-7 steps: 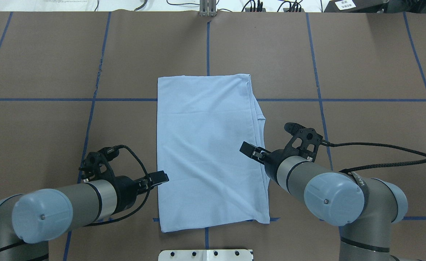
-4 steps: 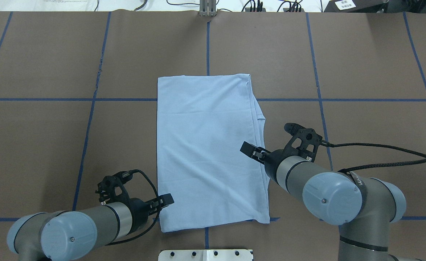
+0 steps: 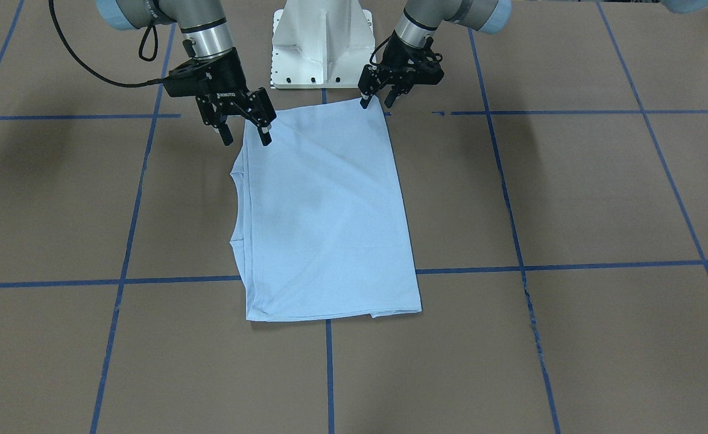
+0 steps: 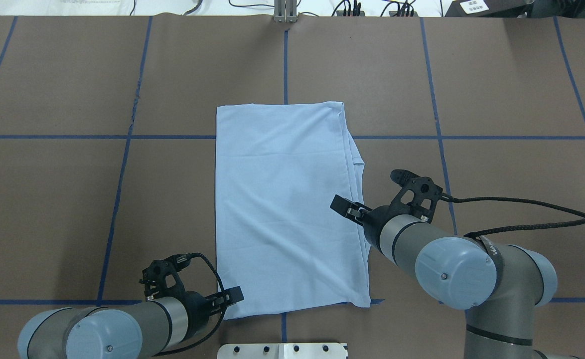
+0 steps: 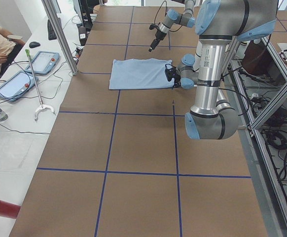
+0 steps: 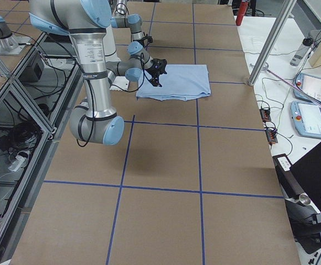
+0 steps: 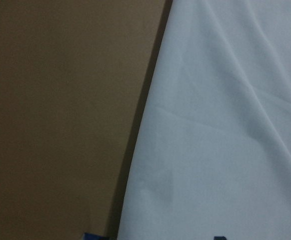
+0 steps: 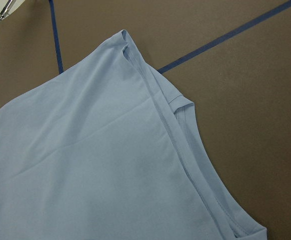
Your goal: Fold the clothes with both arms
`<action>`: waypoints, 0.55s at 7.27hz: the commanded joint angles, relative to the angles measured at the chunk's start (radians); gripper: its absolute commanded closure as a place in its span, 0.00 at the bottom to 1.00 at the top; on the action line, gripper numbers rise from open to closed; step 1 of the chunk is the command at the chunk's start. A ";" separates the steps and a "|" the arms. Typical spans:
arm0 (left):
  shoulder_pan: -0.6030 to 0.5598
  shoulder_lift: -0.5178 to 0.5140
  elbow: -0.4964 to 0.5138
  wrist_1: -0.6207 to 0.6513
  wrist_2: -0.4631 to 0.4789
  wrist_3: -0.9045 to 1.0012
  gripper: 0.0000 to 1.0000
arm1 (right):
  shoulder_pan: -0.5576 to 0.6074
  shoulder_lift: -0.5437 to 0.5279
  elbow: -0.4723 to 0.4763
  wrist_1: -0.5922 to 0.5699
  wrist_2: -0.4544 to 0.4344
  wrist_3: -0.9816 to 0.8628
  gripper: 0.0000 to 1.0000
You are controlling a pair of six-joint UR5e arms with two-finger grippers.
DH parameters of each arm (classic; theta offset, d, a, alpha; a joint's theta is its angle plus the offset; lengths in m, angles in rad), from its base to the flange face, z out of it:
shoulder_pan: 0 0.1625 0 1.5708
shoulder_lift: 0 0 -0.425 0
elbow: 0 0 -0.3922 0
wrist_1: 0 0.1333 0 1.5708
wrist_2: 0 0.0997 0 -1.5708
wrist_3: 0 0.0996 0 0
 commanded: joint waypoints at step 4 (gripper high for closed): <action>0.015 -0.011 0.013 0.002 0.001 0.001 0.40 | 0.000 0.001 0.000 -0.001 -0.001 0.000 0.00</action>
